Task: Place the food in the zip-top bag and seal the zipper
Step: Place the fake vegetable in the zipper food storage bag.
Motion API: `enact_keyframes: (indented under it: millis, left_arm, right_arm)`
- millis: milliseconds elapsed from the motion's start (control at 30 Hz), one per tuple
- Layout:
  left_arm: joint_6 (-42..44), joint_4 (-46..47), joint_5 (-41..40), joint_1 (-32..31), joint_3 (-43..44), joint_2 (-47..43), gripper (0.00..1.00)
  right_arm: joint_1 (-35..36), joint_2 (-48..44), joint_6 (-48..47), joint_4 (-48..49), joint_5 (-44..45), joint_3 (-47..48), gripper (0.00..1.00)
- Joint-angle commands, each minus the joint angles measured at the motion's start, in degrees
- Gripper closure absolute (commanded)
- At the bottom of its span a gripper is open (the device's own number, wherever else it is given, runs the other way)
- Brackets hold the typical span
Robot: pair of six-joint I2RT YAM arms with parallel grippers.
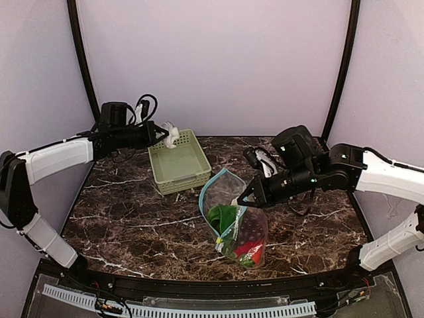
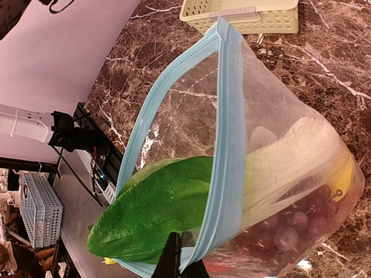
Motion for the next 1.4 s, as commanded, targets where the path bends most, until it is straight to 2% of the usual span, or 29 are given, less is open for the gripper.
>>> enact_keyframes:
  millis: [0, 333, 533, 700, 867, 1100, 1367]
  left_arm:
    - [-0.1, 1.0, 1.4, -5.6, -5.8, -9.6, 0.99]
    - [-3.5, -1.5, 1.0, -22.1, -11.5, -23.0, 0.99]
    - [-5.0, -1.7, -2.1, -32.7, -11.4, -23.8, 0.99]
    - [-5.4, 0.4, -6.3, -39.6, -10.5, -20.5, 0.99]
    - [-5.3, 5.1, -9.1, -42.5, -10.6, -16.8, 0.99]
    - [-5.7, 1.9, -15.5, -43.3, -8.8, -12.7, 0.99]
    - [-6.8, -3.0, -13.1, -43.8, -5.2, -8.3, 0.99]
  right_arm:
    - [-0.5, -2.8, 0.7, 3.2, 2.0, -1.8, 1.0]
    - [-0.6, -6.3, 0.1, 4.2, 2.3, -4.1, 1.0]
    - [-0.5, -6.8, -0.7, 4.1, 2.4, -3.9, 1.0]
    - [-0.5, -7.4, -0.6, 4.0, 2.0, -4.1, 1.0]
    - [-0.5, -8.3, -0.1, 3.9, 1.8, -4.4, 1.0]
    - [-0.5, -9.4, 0.4, 4.1, 1.7, -4.6, 1.0]
    - [-0.5, -9.8, 0.5, 4.1, 2.3, -5.1, 1.0]
